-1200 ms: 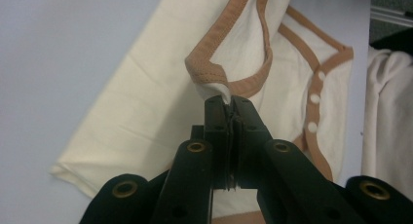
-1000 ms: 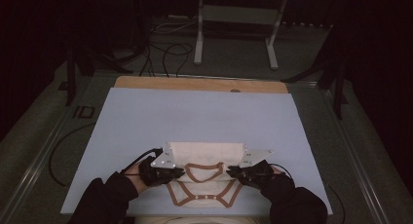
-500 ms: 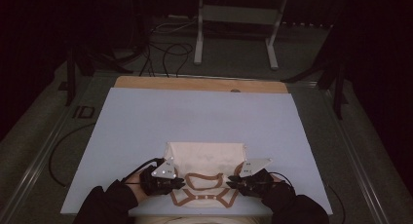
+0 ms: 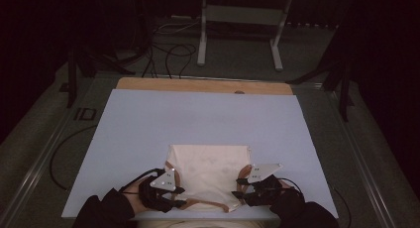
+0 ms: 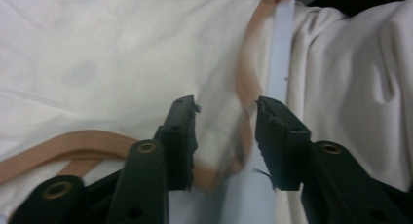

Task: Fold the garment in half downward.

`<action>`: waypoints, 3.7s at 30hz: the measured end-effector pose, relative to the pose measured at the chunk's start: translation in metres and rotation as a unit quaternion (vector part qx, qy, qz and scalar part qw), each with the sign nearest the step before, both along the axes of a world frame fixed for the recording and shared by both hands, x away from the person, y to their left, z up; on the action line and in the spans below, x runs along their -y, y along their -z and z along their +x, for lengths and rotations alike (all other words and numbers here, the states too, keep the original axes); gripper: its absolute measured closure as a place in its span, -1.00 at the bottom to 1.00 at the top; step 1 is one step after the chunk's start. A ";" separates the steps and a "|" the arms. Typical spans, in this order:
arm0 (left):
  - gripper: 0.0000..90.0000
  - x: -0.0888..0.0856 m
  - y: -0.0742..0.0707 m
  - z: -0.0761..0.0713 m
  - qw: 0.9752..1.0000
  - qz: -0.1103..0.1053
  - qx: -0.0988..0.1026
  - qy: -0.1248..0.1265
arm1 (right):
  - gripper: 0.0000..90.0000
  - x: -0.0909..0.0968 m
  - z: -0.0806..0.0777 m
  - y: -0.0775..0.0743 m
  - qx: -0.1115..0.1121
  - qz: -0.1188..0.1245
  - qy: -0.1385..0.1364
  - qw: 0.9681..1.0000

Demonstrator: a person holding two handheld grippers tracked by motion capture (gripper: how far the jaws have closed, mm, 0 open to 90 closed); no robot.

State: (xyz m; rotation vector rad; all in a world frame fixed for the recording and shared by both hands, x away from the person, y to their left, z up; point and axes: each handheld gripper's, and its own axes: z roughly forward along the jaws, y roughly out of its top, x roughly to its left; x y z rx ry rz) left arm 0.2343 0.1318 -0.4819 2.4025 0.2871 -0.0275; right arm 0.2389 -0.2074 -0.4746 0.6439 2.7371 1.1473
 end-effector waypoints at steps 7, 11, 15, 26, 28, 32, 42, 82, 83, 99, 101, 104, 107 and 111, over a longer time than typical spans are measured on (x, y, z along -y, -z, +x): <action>-0.28 -0.006 -0.005 0.003 0.999 -0.012 0.005 -0.031 | -0.41 0.004 0.006 -0.005 0.000 0.029 0.020 0.999; -0.62 -0.007 -0.010 0.007 0.999 -0.021 0.003 -0.041 | -0.69 0.005 0.010 -0.008 -0.004 0.047 0.028 0.998; -0.85 -0.004 -0.012 0.010 0.999 -0.019 0.008 -0.042 | -0.78 0.005 0.014 -0.008 -0.001 0.045 0.034 0.998; -0.98 -0.005 -0.019 0.023 0.998 -0.036 0.017 -0.050 | -0.78 0.009 0.025 -0.012 0.016 0.049 0.043 0.998; -0.98 -0.006 -0.021 0.027 0.998 -0.038 0.017 -0.053 | -0.78 0.011 0.027 -0.014 0.024 0.049 0.046 0.997; -0.98 -0.007 -0.023 0.031 0.997 -0.039 0.020 -0.056 | -0.78 0.014 0.033 -0.018 0.031 0.053 0.053 0.997; -0.98 -0.009 -0.030 0.051 0.996 -0.048 0.021 -0.073 | -0.78 0.017 0.045 -0.027 0.044 0.045 0.060 0.996; -0.98 -0.024 -0.001 0.125 0.986 -0.033 0.015 -0.163 | -0.78 0.032 0.118 -0.007 0.040 0.011 0.109 0.993; -0.98 -0.025 0.001 0.127 0.984 -0.028 0.024 -0.172 | -0.78 0.032 0.120 -0.005 0.041 0.008 0.111 0.993; -0.30 -0.033 0.030 0.147 0.982 0.003 -0.001 -0.191 | -0.76 0.038 0.142 0.023 -0.004 -0.007 0.150 0.989; -0.20 -0.033 0.033 0.148 0.981 0.004 -0.009 -0.191 | -0.70 0.040 0.144 0.025 -0.012 -0.006 0.156 0.988; -0.03 -0.034 0.034 0.149 0.982 0.001 -0.010 -0.190 | -0.58 0.041 0.147 0.028 -0.016 -0.004 0.160 0.987; 0.14 -0.034 0.033 0.149 0.983 -0.003 -0.016 -0.185 | -0.45 0.041 0.149 0.033 -0.023 -0.010 0.156 0.987; 0.36 -0.034 0.033 0.149 0.984 -0.003 -0.022 -0.179 | -0.24 0.036 0.149 0.038 -0.033 -0.020 0.139 0.990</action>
